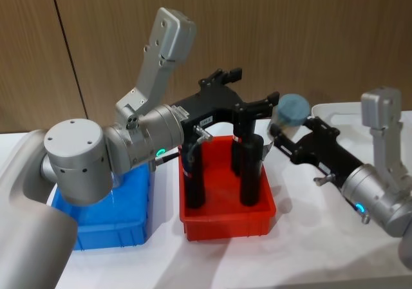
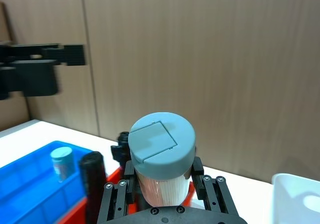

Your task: Pick the cotton swabs from the blue box and place them into the white box.

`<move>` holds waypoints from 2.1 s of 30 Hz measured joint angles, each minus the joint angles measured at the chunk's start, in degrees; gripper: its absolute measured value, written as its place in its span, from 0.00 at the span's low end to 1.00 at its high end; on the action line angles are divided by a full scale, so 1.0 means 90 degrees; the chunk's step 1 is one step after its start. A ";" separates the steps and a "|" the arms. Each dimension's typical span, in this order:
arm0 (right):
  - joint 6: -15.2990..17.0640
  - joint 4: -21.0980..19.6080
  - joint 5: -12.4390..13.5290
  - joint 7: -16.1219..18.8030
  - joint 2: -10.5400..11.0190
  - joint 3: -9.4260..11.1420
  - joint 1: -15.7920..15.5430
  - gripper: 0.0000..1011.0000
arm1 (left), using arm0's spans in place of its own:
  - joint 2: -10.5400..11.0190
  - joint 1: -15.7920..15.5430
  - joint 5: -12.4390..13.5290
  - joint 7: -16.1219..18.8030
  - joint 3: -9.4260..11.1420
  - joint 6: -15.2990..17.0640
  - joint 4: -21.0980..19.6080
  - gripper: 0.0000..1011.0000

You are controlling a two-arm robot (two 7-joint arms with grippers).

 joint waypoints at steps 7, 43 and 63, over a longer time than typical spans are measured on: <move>-0.0092 0.0196 0.0105 -0.0188 0.0093 0.0159 0.0067 0.65 | 0.0000 0.0000 0.0000 0.0000 0.0000 0.0000 0.0000 0.99; 0.0264 0.1988 -0.0227 -0.0793 0.0370 0.0672 0.0828 0.86 | 0.0000 0.0000 0.0000 0.0000 0.0000 0.0000 0.0000 0.99; 0.0219 0.2431 -0.0208 -0.0758 0.0358 0.0714 0.0984 0.99 | 0.0000 0.0000 0.0000 0.0000 0.0000 0.0000 0.0000 0.99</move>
